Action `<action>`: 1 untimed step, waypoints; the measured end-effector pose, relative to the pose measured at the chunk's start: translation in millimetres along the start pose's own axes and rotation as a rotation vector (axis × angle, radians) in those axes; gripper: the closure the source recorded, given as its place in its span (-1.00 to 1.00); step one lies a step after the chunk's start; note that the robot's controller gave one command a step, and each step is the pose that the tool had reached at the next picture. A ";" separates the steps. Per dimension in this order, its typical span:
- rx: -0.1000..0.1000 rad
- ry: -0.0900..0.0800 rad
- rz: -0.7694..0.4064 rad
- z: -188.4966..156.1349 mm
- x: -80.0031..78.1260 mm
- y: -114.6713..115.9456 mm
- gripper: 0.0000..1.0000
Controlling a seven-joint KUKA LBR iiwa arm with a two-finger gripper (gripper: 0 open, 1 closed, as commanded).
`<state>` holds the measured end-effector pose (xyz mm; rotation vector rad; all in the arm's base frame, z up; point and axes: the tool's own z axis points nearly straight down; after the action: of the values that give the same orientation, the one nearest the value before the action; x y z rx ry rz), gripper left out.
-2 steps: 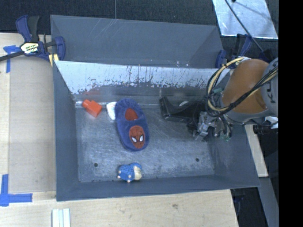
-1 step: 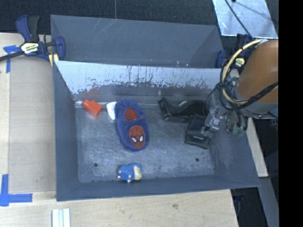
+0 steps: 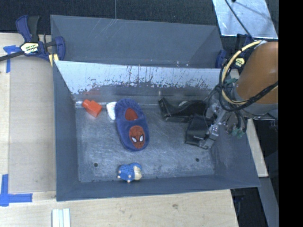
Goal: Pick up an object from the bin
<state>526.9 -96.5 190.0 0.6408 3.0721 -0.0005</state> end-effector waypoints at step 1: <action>0.003 0.009 0.008 107.3 -5.5 3.3 -1.00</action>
Offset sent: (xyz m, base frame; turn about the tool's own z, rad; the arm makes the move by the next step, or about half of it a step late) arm 0.0083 0.0008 -0.1029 0.0107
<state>533.6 -95.8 82.6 0.6556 3.0786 -0.0015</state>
